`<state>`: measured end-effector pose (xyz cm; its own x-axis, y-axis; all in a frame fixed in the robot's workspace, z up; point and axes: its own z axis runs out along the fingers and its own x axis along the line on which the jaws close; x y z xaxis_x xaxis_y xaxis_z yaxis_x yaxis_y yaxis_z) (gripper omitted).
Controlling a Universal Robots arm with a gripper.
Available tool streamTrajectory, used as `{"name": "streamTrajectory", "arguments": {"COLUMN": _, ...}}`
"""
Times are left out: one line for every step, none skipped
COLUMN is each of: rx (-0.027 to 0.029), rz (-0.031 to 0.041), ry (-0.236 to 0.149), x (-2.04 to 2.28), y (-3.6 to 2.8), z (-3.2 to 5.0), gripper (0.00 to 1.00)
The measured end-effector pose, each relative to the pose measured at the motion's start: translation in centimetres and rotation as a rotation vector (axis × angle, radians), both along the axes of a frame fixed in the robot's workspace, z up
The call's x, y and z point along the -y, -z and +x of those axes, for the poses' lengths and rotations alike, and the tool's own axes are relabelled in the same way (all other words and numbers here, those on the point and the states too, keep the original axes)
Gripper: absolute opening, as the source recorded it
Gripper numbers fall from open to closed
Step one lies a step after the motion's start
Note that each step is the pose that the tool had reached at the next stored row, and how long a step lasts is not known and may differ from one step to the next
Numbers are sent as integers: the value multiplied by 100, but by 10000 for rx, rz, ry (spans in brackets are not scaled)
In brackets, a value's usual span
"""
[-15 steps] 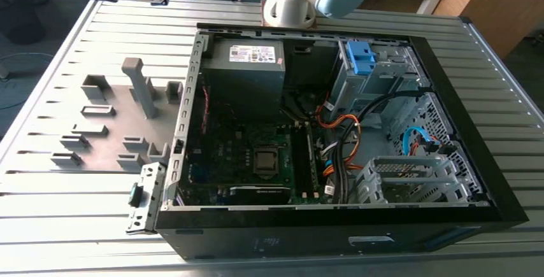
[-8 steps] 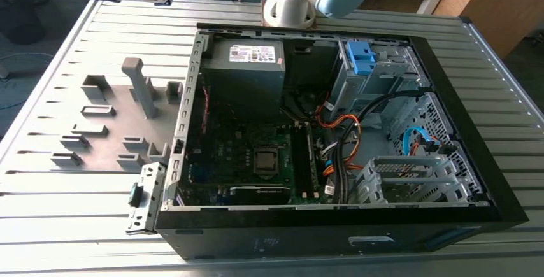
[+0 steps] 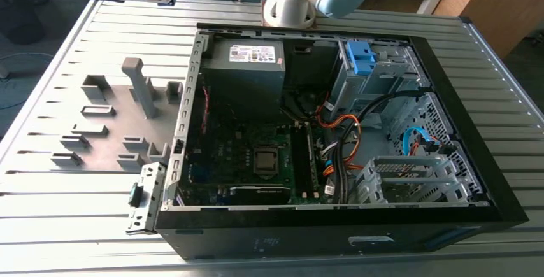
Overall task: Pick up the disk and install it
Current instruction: 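Pick up the disk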
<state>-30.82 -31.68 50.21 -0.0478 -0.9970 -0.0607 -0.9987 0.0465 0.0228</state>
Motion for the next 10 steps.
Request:
{"name": "streamTrajectory", "arguments": {"rx": -1, "rz": 0, "ry": 1, "x": 0, "y": 0, "z": 8, "gripper": 36}}
{"name": "streamTrajectory", "arguments": {"rx": -1, "rz": 0, "ry": 1, "x": 0, "y": 0, "z": 15, "gripper": 36}}
{"name": "streamTrajectory", "arguments": {"rx": 0, "rz": 0, "ry": 1, "x": 0, "y": 0, "z": 23, "gripper": 36}}
{"name": "streamTrajectory", "arguments": {"rx": 0, "rz": 0, "ry": 1, "x": 0, "y": 0, "z": 31, "gripper": 36}}
{"name": "streamTrajectory", "arguments": {"rx": 0, "rz": 0, "ry": 1, "x": 0, "y": 0, "z": 38, "gripper": 36}}
{"name": "streamTrajectory", "arguments": {"rx": 0, "rz": -1, "ry": 1, "x": 0, "y": 0, "z": 46, "gripper": 36}}
{"name": "streamTrajectory", "arguments": {"rx": 0, "rz": 0, "ry": 0, "x": 0, "y": 0, "z": 54, "gripper": 36}}
{"name": "streamTrajectory", "arguments": {"rx": 0, "rz": 0, "ry": 0, "x": 0, "y": 0, "z": 62, "gripper": 36}}
{"name": "streamTrajectory", "arguments": {"rx": 0, "rz": 0, "ry": 1, "x": 0, "y": 0, "z": 69, "gripper": 36}}
{"name": "streamTrajectory", "arguments": {"rx": 0, "rz": 0, "ry": 1, "x": 0, "y": 0, "z": 77, "gripper": 36}}
